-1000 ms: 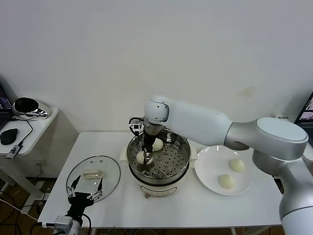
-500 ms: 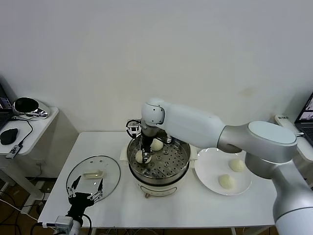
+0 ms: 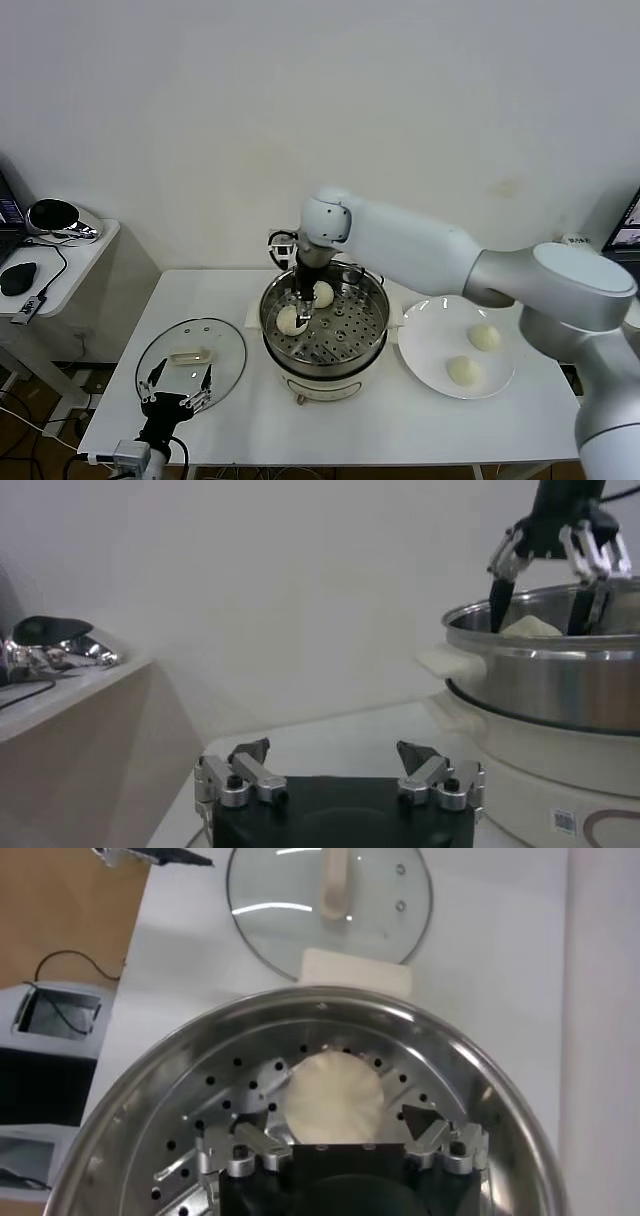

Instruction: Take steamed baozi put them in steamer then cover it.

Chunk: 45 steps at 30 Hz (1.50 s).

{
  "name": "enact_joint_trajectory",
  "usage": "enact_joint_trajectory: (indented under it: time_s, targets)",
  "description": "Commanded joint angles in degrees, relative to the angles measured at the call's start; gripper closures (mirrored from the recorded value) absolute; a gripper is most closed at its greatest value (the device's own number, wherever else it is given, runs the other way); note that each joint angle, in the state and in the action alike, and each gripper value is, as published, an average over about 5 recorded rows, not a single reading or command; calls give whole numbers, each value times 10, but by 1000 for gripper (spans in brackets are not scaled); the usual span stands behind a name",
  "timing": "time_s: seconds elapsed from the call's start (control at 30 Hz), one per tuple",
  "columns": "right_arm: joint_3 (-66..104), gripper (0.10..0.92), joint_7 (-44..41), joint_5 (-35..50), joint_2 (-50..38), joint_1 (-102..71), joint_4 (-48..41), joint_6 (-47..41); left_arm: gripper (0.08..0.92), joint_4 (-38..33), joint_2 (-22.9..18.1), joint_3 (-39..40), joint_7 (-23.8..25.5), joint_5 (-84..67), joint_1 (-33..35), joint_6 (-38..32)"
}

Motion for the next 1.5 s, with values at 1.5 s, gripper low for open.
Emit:
enact_joint_trajectory:
  time_s: [1.5]
  targets:
    - [315, 203, -63, -342, -370, -387, 118, 286, 177, -7, 10, -2, 12, 6, 34, 28]
